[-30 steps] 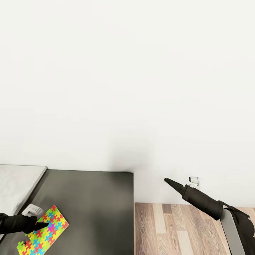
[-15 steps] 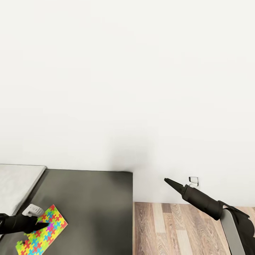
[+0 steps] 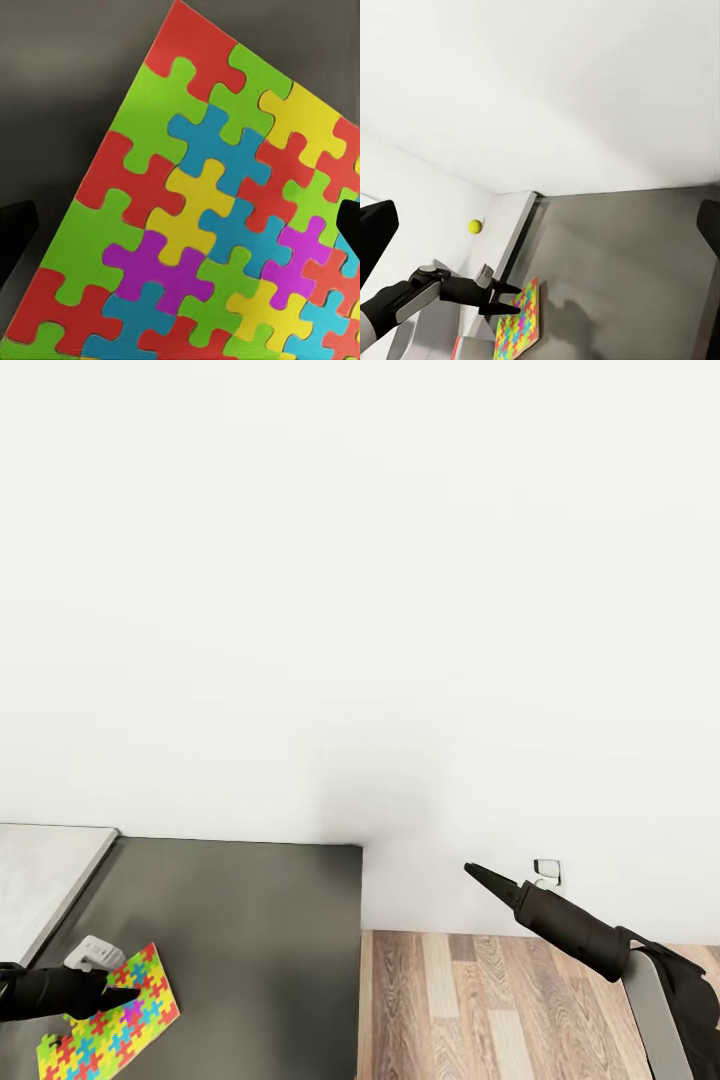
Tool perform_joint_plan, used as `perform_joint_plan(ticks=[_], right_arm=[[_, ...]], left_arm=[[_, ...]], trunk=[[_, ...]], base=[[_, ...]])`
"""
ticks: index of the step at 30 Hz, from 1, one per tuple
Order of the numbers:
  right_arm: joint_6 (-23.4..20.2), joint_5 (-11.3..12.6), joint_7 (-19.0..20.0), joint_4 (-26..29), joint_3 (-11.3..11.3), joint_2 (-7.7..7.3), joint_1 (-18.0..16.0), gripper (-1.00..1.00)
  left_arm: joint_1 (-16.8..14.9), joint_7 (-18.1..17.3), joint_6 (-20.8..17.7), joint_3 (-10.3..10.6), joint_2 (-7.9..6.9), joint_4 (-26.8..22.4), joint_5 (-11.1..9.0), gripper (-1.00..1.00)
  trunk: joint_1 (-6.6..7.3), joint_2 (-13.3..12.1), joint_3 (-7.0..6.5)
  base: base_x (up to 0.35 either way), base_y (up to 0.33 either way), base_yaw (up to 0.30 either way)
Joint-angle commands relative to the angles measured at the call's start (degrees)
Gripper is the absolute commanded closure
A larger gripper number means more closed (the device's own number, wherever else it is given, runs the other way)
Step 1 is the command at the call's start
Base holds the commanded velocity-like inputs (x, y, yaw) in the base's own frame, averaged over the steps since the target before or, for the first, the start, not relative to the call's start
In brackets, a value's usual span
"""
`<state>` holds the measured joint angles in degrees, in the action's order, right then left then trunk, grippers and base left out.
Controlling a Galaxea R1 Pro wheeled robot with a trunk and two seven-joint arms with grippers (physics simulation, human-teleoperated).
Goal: Put all the toys in the child's room - the three board games (two on the bed and one on the table), the two jigsaw puzzles on the table, and the tennis ball on the table - inside the toy box on the table in the child's room.
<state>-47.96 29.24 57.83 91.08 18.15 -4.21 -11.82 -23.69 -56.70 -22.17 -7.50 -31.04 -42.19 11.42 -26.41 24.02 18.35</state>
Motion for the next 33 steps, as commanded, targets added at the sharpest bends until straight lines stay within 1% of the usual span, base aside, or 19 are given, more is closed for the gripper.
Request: perform_joint_plan(ticks=[1,12,17,33], right_arm=[[-0.3,0.1,0.1,0.0,0.0,-0.01,0.0,-1.00],[-0.3,0.1,0.1,0.0,0.0,-0.01,0.0,-1.00],[-0.3,0.1,0.1,0.0,0.0,-0.01,0.0,-1.00],[-0.3,0.1,0.1,0.0,0.0,-0.01,0.0,-1.00]], left_arm=[[0.0,-0.4,-0.4,-0.2,0.03,-0.1,0.4,-1.00],[0.0,-0.4,-0.2,-0.2,0.17,-0.1,0.4,-1.00],[0.0,-0.6,-0.3,-0.2,0.19,-0.1,0.4,-1.00],[0.0,-0.9,-0.5,-0.4,0.19,-0.1,0.3,-1.00]], trunk=[[-0.03,0.1,0.10],[-0.03,0.1,0.10],[-0.03,0.1,0.10],[-0.03,0.1,0.10]], base=[[0.000,-0.018,0.000],[-0.029,-0.091,0.000],[-0.038,-0.190,0.000],[-0.072,-0.073,0.000]])
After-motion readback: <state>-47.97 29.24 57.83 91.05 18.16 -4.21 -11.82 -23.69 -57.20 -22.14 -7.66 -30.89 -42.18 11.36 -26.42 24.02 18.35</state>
